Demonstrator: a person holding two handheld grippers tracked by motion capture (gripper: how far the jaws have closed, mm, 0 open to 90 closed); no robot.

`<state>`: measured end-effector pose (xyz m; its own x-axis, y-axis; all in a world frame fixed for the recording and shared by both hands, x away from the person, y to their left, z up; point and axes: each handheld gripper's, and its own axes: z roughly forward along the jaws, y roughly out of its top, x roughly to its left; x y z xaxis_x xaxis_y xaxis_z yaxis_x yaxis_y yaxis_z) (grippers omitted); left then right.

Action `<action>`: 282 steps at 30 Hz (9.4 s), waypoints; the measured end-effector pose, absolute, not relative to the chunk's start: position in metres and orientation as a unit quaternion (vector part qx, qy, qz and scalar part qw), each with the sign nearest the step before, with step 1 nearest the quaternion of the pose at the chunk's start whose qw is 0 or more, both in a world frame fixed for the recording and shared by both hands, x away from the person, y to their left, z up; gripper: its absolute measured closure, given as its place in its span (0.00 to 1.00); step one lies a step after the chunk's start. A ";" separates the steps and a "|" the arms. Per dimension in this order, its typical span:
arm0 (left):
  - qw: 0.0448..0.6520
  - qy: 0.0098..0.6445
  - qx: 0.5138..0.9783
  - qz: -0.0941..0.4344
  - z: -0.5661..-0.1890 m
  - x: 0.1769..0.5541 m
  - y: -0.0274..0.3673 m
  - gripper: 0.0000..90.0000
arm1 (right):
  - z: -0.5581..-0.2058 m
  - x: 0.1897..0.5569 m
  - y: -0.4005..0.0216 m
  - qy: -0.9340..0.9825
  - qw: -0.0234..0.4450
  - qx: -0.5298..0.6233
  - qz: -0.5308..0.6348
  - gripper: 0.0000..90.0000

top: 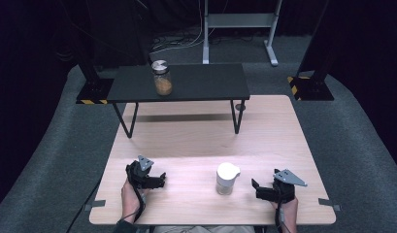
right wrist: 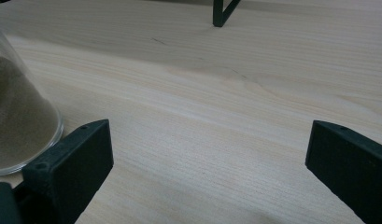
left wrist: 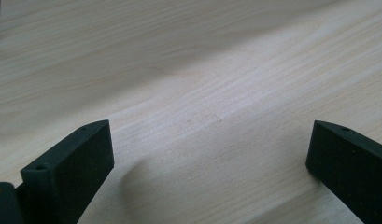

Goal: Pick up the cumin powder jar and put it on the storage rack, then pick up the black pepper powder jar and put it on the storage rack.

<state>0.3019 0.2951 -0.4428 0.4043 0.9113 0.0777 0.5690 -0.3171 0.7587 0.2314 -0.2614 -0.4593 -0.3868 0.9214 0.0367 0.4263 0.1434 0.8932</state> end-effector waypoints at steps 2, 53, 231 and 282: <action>0.333 0.476 0.773 0.255 -0.443 0.303 0.296 0.00 | -0.459 0.231 -0.261 0.703 0.277 0.480 0.446 0.00; 0.336 0.480 0.775 0.238 -0.441 0.305 0.302 0.00 | -0.456 0.229 -0.245 0.687 0.304 0.512 0.416 0.00; 0.340 0.479 0.774 0.237 -0.442 0.303 0.302 0.00 | -0.329 0.290 -0.183 0.679 0.351 0.408 0.499 0.33; 0.338 0.475 0.777 0.236 -0.441 0.304 0.303 0.00 | -0.258 0.361 -0.193 0.672 0.340 0.412 0.513 0.33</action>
<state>0.3041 0.3025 -0.4413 0.4377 0.8980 0.0452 0.5788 -0.3199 0.7502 0.3610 -0.1926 -0.2583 -0.4294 0.9025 -0.0336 0.2057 0.1339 0.9694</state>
